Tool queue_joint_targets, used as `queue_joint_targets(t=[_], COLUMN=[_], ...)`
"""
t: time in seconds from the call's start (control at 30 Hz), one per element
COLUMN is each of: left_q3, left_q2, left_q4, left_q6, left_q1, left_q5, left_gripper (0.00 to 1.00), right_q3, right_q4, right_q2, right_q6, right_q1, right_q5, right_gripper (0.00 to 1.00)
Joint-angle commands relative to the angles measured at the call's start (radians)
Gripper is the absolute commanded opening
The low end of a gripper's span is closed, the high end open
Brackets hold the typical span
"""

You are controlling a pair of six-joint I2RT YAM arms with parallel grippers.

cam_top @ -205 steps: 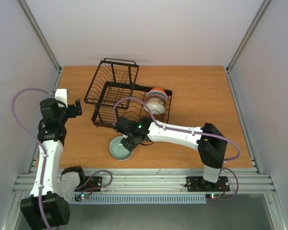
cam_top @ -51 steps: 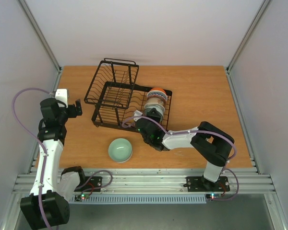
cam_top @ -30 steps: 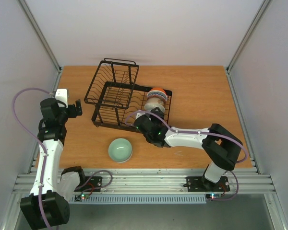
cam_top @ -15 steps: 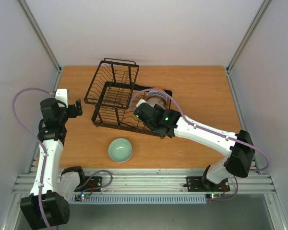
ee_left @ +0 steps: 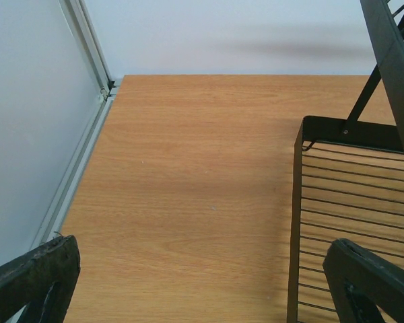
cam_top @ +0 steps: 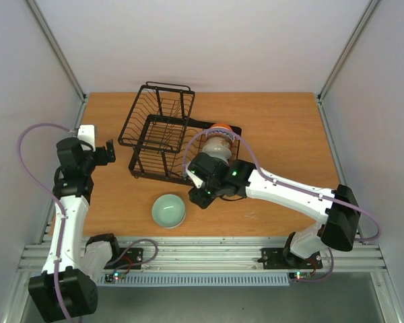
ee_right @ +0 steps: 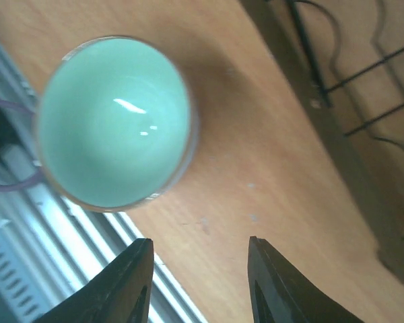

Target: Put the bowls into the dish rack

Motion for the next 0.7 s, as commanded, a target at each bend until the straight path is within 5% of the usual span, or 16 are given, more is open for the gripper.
queue_joint_targets(t=[0.0, 0.67], left_q3=[-0.003, -0.007], left_q2=[0.007, 0.007], left_q4=[0.045, 0.048], left_q6=[-0.003, 0.0], left_q1=[0.009, 0.008], left_q5=[0.002, 0.004], left_gripper=[0.99, 0.99], right_q3=[-0.009, -0.023], right_q4=[0.089, 0.206], right_q2=[0.017, 0.169], right_q6=[0.059, 0.097], right_q1=[0.026, 0.053], right_q5=[-0.172, -0.056], right_gripper=[0.4, 0.28])
